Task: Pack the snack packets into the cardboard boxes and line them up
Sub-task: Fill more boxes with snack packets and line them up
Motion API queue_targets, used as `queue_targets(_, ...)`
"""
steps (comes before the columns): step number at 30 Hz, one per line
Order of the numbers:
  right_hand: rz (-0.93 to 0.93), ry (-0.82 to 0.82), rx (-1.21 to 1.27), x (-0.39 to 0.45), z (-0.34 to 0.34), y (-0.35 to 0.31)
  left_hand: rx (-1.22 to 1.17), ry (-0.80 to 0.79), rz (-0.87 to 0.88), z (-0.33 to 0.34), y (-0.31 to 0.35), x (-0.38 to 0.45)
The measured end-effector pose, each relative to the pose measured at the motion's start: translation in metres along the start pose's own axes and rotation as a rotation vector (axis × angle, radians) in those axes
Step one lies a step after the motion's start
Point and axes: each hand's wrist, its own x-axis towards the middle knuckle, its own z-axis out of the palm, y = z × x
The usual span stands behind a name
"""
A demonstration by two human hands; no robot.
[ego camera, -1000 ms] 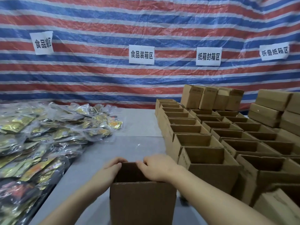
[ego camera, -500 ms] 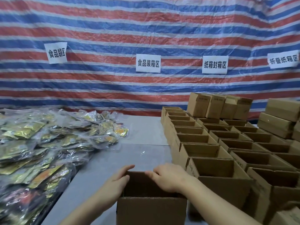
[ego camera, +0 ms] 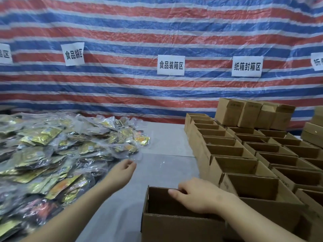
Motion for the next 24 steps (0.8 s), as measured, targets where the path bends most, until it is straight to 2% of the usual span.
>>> queue_targets(5, 0.093, -0.007, -0.004, 0.003, 0.001, -0.003, 0.487, 0.209, 0.001, -0.02, -0.055, 0.065)
queue_targets(10, 0.119, -0.1, 0.044, 0.015, -0.016, -0.011, 0.774, 0.251, -0.087, -0.042, -0.098, 0.116)
queue_targets(14, 0.099, -0.094, 0.068, 0.035, -0.019, -0.011, 0.799, 0.34, -0.095, -0.058, -0.115, 0.155)
queue_targets(17, 0.127, -0.141, 0.099, 0.043, -0.015, -0.009, 0.73, 0.394, -0.146, -0.069, -0.123, 0.18)
queue_targets(22, 0.114, -0.205, 0.102, 0.052, -0.014, -0.009, 0.607, 0.346, -0.362, -0.08, -0.126, 0.214)
queue_targets(24, 0.122, -0.216, 0.117, 0.056, -0.015, -0.01, 0.588, 0.306, -0.398, -0.08, -0.125, 0.227)
